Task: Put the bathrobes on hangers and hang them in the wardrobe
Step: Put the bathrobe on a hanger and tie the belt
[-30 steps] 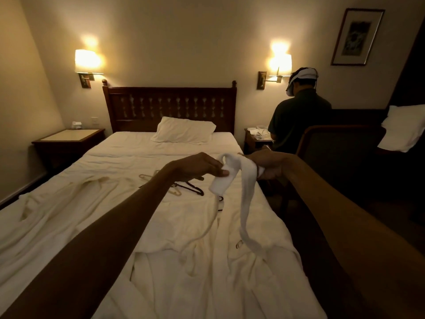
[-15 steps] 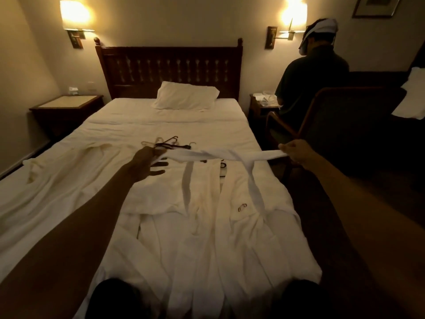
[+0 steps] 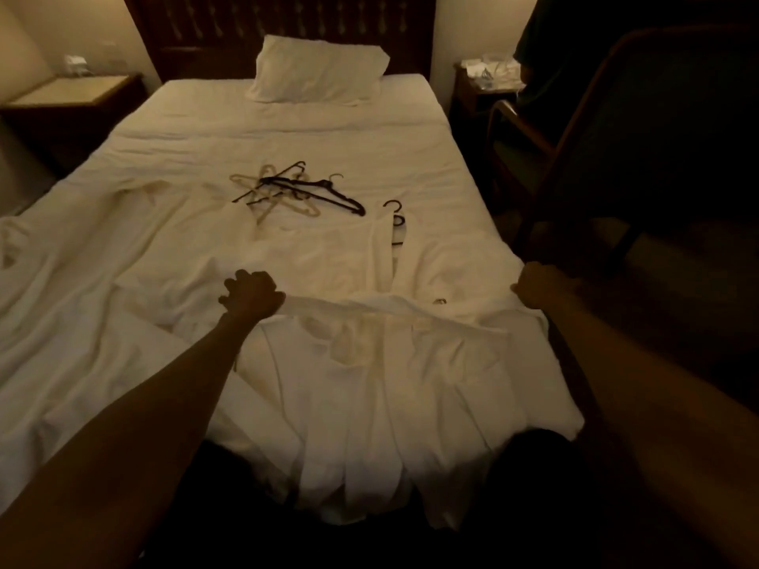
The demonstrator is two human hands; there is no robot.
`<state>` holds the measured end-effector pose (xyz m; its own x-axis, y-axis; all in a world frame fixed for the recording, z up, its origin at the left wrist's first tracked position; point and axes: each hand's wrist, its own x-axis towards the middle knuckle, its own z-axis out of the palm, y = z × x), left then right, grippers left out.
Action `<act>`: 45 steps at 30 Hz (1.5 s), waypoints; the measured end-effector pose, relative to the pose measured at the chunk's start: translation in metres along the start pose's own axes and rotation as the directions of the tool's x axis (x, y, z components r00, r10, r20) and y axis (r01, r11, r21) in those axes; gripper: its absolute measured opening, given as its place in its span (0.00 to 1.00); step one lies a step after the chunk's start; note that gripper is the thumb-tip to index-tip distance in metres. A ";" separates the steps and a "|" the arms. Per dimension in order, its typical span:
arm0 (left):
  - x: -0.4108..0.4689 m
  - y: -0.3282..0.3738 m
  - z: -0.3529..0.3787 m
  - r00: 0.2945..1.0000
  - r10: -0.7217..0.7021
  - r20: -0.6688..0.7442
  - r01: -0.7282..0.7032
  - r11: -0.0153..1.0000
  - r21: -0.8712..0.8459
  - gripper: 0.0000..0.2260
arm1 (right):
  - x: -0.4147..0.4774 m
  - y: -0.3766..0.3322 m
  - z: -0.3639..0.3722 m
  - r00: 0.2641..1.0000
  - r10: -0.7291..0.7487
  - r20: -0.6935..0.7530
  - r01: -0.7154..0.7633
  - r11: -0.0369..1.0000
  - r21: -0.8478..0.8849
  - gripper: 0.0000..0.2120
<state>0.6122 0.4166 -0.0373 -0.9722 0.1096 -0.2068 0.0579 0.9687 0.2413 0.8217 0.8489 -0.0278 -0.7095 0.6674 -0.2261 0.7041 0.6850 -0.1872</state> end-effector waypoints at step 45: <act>-0.015 -0.008 0.052 0.968 0.235 0.088 -0.236 0.972 0.004 0.18 | -0.015 -0.008 0.027 0.987 -0.003 0.159 0.048 0.958 -0.282 0.30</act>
<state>0.6380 0.4186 -0.0850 -0.9077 0.3534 -0.2264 0.2871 0.9163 0.2790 0.8275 0.8250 -0.0485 -0.6979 0.6105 -0.3745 0.6318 0.7711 0.0795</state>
